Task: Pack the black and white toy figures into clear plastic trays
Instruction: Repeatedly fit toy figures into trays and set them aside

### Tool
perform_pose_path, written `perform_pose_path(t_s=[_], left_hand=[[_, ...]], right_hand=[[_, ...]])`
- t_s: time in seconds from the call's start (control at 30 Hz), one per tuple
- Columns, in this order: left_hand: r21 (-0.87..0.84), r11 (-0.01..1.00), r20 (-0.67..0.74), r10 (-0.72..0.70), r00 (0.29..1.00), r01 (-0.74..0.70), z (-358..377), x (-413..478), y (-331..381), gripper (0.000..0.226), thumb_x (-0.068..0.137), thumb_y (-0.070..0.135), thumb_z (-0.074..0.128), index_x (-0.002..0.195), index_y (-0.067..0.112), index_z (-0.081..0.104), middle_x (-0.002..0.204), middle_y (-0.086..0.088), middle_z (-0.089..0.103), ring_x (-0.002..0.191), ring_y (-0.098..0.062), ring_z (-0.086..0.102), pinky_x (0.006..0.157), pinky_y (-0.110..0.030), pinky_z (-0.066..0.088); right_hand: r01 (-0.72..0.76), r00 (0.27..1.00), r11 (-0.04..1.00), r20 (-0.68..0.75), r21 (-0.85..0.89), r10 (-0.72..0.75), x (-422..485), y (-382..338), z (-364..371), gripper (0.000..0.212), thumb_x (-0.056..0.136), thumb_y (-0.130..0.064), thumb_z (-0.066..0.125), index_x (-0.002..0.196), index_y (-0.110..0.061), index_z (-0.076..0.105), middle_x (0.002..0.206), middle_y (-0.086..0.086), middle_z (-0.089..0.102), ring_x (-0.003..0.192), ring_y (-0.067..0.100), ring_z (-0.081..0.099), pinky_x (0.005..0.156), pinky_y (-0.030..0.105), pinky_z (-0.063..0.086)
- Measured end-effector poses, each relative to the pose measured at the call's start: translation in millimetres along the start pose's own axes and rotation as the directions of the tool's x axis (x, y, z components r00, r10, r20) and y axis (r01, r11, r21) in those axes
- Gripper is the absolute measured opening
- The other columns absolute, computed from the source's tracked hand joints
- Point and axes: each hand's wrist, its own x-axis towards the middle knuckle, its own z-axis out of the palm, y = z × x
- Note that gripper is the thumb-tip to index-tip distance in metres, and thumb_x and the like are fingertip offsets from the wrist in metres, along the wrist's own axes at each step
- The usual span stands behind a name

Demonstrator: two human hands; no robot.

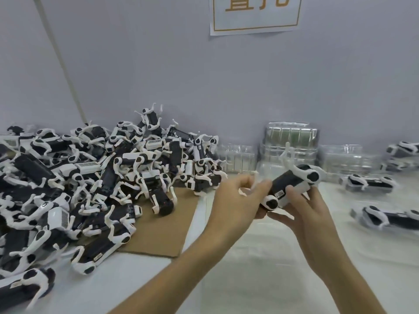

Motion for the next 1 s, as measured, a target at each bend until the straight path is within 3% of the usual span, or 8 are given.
perform_pose_path(t_s=[0.1, 0.2, 0.33, 0.43, 0.53, 0.63, 0.83, 1.0], left_hand=[[0.152, 0.983, 0.178, 0.077, 0.981, -0.105, 1, -4, -5, 0.011, 0.093, 0.029, 0.067, 0.088, 0.021, 0.07, 0.087, 0.004, 0.075, 0.077, -0.012, 0.073, 0.074, -0.031, 0.061], [0.341, 0.903, 0.17, 0.214, 0.962, -0.261, -23, 0, -14, 0.01, 0.094, 0.025, 0.064, 0.095, 0.033, 0.07, 0.095, 0.018, 0.072, 0.087, -0.002, 0.067, 0.073, -0.013, 0.05], [0.309, 0.945, 0.033, 0.099, 0.995, -0.105, -63, -7, -46, 0.018, 0.093, 0.021, 0.067, 0.108, 0.03, 0.067, 0.114, 0.02, 0.067, 0.11, 0.003, 0.059, 0.093, -0.02, 0.046], [0.282, 0.959, 0.08, -0.05, 0.996, 0.025, -76, -23, -79, 0.041, 0.084, 0.037, 0.072, 0.122, 0.037, 0.057, 0.133, 0.022, 0.054, 0.125, 0.008, 0.047, 0.103, -0.022, 0.04], [0.143, 0.986, 0.117, -0.104, 0.988, 0.087, -74, -33, -100, 0.048, 0.075, 0.039, 0.067, 0.123, 0.036, 0.059, 0.134, 0.021, 0.055, 0.121, 0.015, 0.047, 0.092, -0.009, 0.042], [0.027, 0.994, 0.058, -0.104, 0.993, 0.102, -73, -34, -112, 0.048, 0.074, 0.033, 0.066, 0.121, 0.032, 0.064, 0.129, 0.018, 0.062, 0.122, 0.009, 0.051, 0.086, -0.006, 0.043], [-0.014, 0.994, -0.012, -0.107, 0.994, 0.107, -74, -37, -114, 0.046, 0.076, 0.034, 0.063, 0.121, 0.039, 0.066, 0.128, 0.028, 0.061, 0.122, 0.012, 0.05, 0.09, -0.009, 0.043], [-0.048, 0.995, -0.032, -0.095, 0.995, 0.093, -73, -40, -112, 0.033, 0.075, 0.03, 0.061, 0.103, 0.042, 0.076, 0.119, 0.032, 0.064, 0.119, 0.017, 0.049, 0.093, -0.006, 0.038]], right_hand=[[-0.029, 0.997, 0.999, -0.076, 0.042, 0.032, 4, -2, -10, 0.046, 0.085, -0.034, 0.062, 0.123, -0.008, 0.058, 0.104, 0.013, 0.071, 0.097, 0.03, 0.07, 0.087, 0.05, 0.056], [-0.018, 0.98, 0.996, -0.197, 0.091, 0.036, 7, -2, -16, 0.04, 0.091, -0.029, 0.063, 0.126, -0.01, 0.057, 0.103, 0.008, 0.07, 0.097, 0.023, 0.069, 0.088, 0.043, 0.053], [0.027, 0.931, 0.991, -0.365, 0.132, 0.023, 10, -3, -21, 0.037, 0.09, -0.02, 0.067, 0.122, -0.011, 0.051, 0.113, 0.014, 0.069, 0.098, 0.024, 0.065, 0.083, 0.036, 0.051], [-0.01, 0.955, 0.979, -0.287, 0.205, 0.07, 9, -2, -21, 0.013, 0.095, -0.019, 0.06, 0.105, -0.012, 0.056, 0.098, 0.008, 0.07, 0.091, 0.02, 0.067, 0.083, 0.038, 0.053], [-0.053, 0.968, 0.973, -0.227, 0.224, 0.105, 8, 2, -19, 0.005, 0.095, -0.015, 0.057, 0.099, -0.011, 0.057, 0.095, 0.006, 0.062, 0.082, 0.016, 0.065, 0.085, 0.034, 0.054], [-0.08, 0.977, 0.986, -0.187, 0.147, 0.107, 7, 3, -16, 0.019, 0.093, -0.009, 0.057, 0.112, -0.009, 0.062, 0.093, 0.003, 0.066, 0.086, 0.021, 0.068, 0.072, 0.027, 0.053], [-0.033, 0.997, 0.999, -0.074, 0.041, 0.036, 4, 4, -11, 0.021, 0.089, -0.007, 0.063, 0.107, -0.015, 0.067, 0.091, 0.0, 0.073, 0.09, 0.023, 0.07, 0.073, 0.03, 0.053], [0.16, 0.982, 0.954, -0.053, -0.253, -0.179, -2, 7, -2, 0.04, 0.078, 0.003, 0.077, 0.102, -0.025, 0.064, 0.097, -0.003, 0.074, 0.088, 0.019, 0.07, 0.064, 0.021, 0.052]])
